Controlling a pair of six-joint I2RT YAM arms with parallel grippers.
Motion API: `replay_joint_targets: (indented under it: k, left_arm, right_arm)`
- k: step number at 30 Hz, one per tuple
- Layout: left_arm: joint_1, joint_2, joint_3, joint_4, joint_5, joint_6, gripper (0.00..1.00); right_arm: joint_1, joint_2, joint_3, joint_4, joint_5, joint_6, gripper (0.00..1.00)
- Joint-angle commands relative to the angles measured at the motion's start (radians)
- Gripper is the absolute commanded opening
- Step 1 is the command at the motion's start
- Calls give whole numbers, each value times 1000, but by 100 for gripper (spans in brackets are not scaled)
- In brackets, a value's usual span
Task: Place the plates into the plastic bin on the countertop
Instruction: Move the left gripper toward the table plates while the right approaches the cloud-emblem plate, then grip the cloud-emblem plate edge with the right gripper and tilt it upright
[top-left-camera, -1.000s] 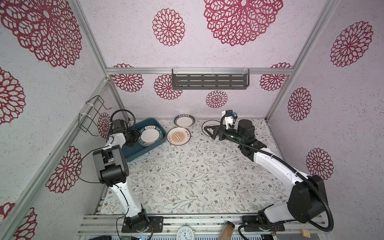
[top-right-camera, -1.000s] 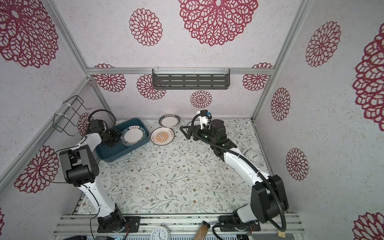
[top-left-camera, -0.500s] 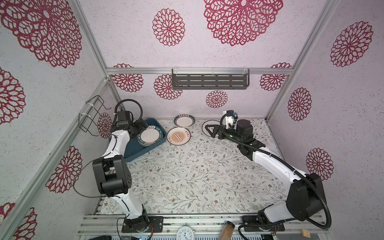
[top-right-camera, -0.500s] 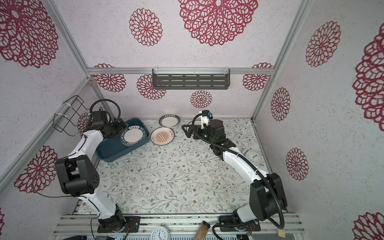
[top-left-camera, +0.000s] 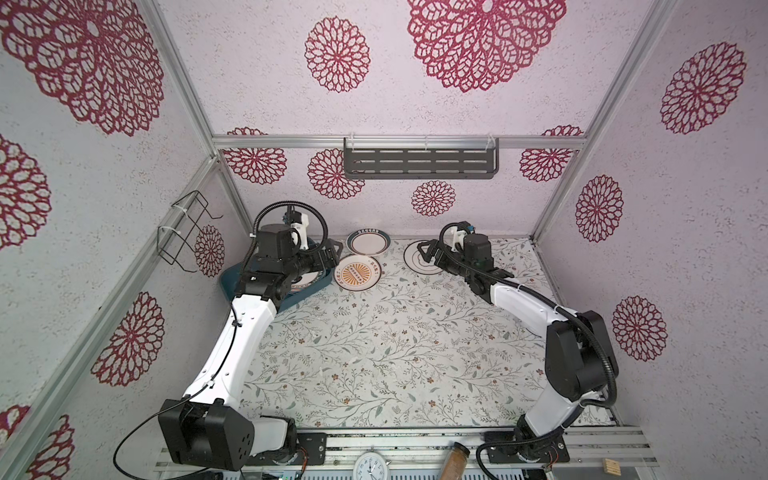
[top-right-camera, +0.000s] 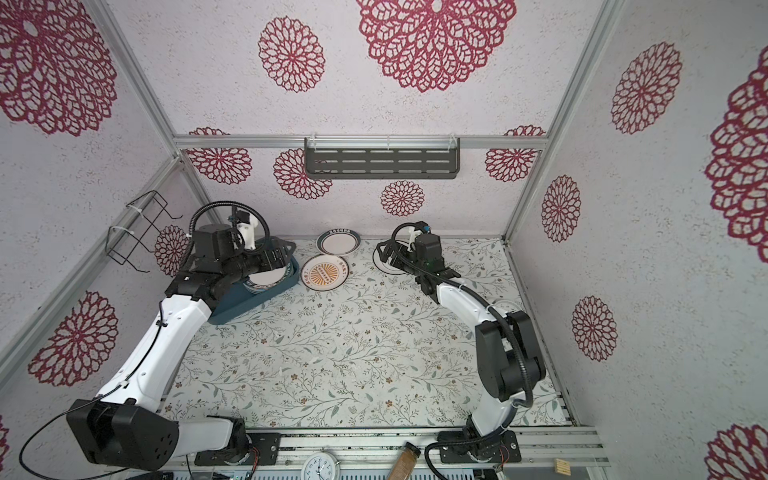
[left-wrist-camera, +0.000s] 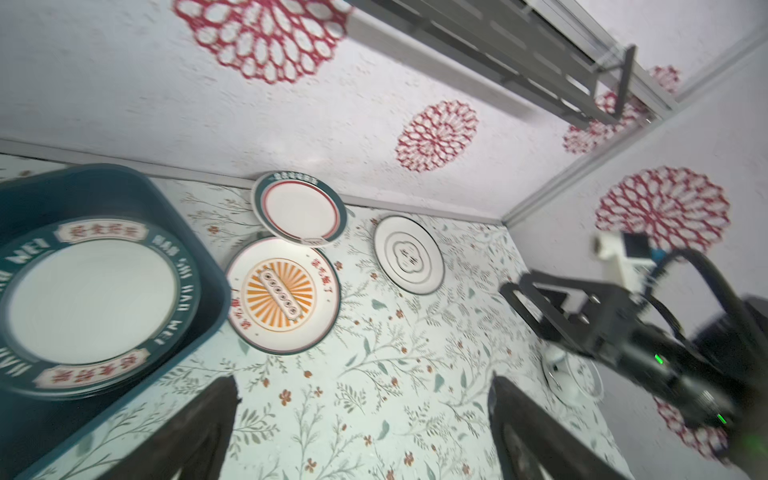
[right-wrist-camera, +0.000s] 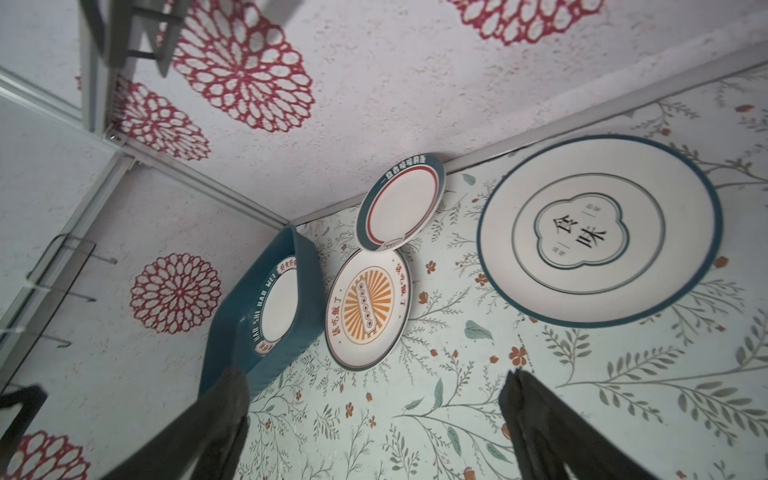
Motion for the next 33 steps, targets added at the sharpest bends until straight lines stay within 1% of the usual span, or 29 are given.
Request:
replay_joint_targets:
  k: [1, 5, 9, 12, 16, 19, 25, 28, 31, 33]
  left_arm:
    - [-45, -9, -32, 35, 97, 58, 97]
    - [-78, 9, -50, 67, 173, 30, 97]
    - [-111, 14, -108, 132, 206, 10, 97]
    - [-133, 51, -94, 110, 255, 18, 97]
    - [-175, 99, -87, 111, 282, 6, 97]
    - [-206, 122, -87, 114, 281, 3, 97]
    - [-241, 164, -81, 120, 292, -7, 97]
    - [-249, 176, -80, 121, 296, -12, 97]
    - [-250, 180, -77, 119, 280, -11, 97]
    - [-250, 181, -74, 110, 268, -5, 97]
  right_arm:
    - [-43, 42, 23, -5, 58, 100, 99]
    - [-77, 119, 27, -13, 80, 144, 98]
    - [-102, 198, 54, -13, 80, 162, 98]
    - [-114, 261, 76, 11, 80, 182, 96]
    - [-123, 337, 100, 78, 58, 227, 93]
    - [-124, 386, 139, 72, 55, 232, 90]
    - [-128, 483, 218, 61, 35, 257, 81]
    - [-129, 518, 239, 34, 57, 288, 74]
    - [-129, 538, 239, 7, 77, 332, 63]
    - [-129, 549, 225, 16, 85, 367, 54]
